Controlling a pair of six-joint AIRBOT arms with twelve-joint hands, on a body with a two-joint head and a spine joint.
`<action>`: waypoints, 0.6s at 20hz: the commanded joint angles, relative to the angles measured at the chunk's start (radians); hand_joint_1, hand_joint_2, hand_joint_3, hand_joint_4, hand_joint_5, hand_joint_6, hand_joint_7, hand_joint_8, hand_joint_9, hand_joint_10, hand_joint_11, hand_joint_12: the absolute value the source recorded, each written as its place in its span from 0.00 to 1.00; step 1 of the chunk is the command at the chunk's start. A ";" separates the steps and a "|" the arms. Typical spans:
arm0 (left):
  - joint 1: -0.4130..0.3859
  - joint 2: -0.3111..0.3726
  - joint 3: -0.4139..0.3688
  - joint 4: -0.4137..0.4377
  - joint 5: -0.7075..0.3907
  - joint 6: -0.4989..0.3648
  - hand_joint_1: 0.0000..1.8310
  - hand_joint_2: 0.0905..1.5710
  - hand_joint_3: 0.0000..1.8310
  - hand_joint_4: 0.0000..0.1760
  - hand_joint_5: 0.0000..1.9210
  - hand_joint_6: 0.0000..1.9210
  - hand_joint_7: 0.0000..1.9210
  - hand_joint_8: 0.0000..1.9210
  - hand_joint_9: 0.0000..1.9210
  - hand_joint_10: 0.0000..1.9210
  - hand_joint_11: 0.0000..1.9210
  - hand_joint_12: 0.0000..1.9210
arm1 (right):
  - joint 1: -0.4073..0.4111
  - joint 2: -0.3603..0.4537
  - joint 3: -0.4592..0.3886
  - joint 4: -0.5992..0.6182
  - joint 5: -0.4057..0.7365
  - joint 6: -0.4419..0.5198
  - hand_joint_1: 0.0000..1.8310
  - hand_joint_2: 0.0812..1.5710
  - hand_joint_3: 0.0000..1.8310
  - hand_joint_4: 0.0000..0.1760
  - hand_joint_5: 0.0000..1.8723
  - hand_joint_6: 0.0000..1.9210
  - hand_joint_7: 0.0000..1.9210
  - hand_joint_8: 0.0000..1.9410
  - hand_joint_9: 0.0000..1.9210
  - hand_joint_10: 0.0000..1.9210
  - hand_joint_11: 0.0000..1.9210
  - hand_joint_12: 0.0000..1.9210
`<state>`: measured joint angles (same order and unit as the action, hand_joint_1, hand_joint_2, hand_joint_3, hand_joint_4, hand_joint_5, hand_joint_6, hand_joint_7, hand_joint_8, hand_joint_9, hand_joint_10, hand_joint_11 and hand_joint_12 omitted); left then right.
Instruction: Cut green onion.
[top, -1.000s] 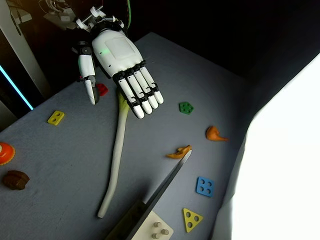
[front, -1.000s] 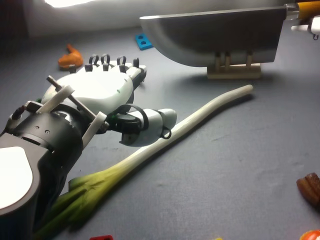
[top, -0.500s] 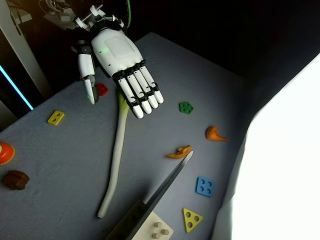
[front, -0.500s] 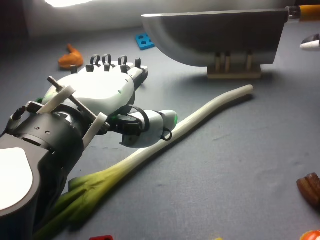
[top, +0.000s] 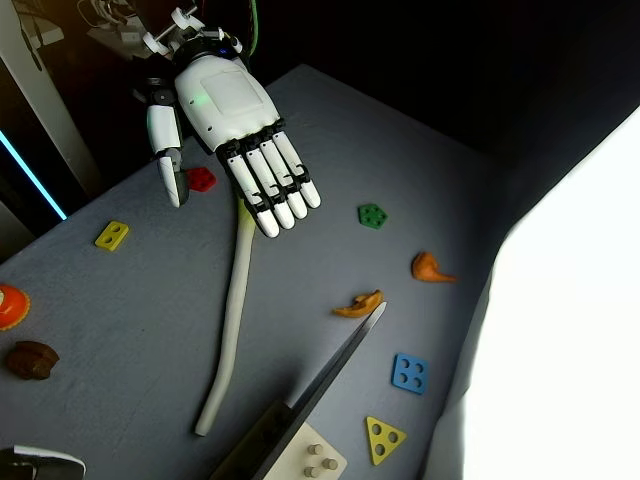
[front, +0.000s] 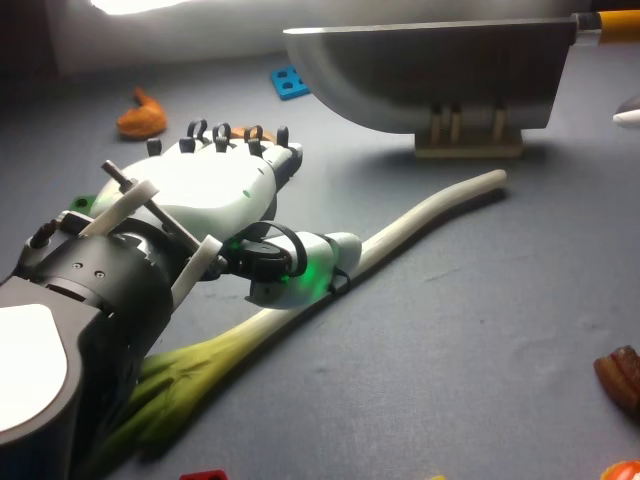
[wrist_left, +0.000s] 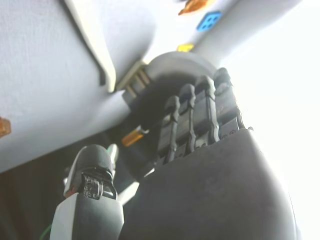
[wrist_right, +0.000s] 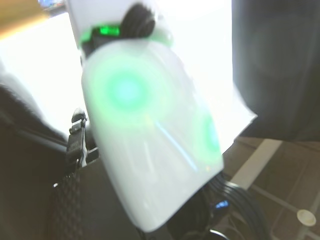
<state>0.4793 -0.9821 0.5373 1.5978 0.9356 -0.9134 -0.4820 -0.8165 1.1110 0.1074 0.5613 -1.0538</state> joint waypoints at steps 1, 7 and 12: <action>-0.021 -0.004 -0.006 0.077 0.032 0.002 0.08 0.78 0.00 0.00 0.04 0.00 0.04 0.00 0.03 0.01 0.00 0.00 | 0.011 0.025 -0.014 0.008 0.127 -0.011 0.56 0.55 0.00 0.27 0.00 0.00 0.00 0.00 0.00 0.00 0.00 0.00; -0.044 -0.001 -0.064 0.069 0.050 0.002 0.10 0.78 0.00 0.00 0.07 0.00 0.05 0.01 0.05 0.00 0.00 0.06 | -0.019 0.107 -0.125 0.021 0.156 -0.048 0.45 0.57 0.01 0.17 0.00 0.00 0.00 0.00 0.00 0.00 0.00 0.00; -0.055 -0.002 -0.091 0.068 0.057 0.002 0.08 0.77 0.00 0.00 0.19 0.01 0.22 0.01 0.19 0.02 0.00 0.41 | -0.051 0.127 -0.159 0.019 0.159 -0.048 0.23 0.71 0.00 0.00 0.31 0.14 0.35 0.05 0.24 0.25 0.00 0.78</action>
<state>0.4358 -0.9821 0.4461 1.5925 0.9596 -0.9104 -0.5423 -0.6975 0.9527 0.1192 0.5995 -1.1011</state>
